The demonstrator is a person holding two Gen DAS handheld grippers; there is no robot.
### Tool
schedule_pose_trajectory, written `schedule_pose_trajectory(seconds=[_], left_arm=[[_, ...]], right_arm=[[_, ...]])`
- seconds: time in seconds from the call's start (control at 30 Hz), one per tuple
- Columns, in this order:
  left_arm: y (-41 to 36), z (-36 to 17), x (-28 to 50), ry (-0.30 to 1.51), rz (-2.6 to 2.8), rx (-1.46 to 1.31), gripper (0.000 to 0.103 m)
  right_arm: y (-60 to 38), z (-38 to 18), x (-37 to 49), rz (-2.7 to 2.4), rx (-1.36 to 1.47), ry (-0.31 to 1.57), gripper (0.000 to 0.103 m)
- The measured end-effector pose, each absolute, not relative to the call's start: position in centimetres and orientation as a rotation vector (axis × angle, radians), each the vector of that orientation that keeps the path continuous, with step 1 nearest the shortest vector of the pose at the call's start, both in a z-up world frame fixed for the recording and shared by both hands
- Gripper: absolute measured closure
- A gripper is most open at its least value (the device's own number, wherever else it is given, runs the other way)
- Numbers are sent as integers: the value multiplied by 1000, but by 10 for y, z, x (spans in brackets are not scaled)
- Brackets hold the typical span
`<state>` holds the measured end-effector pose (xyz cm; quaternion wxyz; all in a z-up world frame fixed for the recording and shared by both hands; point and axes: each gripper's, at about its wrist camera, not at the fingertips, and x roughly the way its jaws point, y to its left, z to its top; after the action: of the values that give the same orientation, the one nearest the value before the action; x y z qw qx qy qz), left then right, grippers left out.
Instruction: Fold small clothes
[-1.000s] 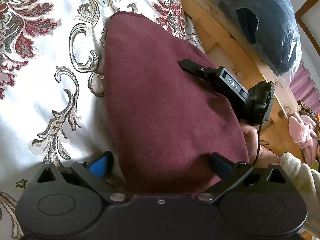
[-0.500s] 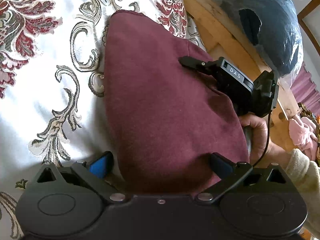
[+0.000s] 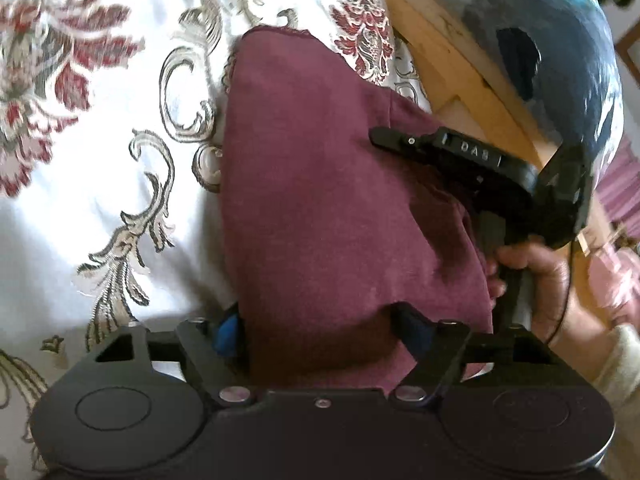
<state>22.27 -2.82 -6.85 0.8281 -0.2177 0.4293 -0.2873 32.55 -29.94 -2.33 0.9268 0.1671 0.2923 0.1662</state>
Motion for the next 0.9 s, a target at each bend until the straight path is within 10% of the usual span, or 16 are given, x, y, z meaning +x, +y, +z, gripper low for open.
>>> schedule_pose_trajectory(seconds=[0.3, 0.9], left_arm=[[-40, -34, 204, 855, -543, -331, 55], [33, -23, 202, 829, -308, -216, 55]], right_arm=[[-286, 25, 281, 357, 259, 370, 77], [-187, 12, 323, 489, 209, 341, 77]])
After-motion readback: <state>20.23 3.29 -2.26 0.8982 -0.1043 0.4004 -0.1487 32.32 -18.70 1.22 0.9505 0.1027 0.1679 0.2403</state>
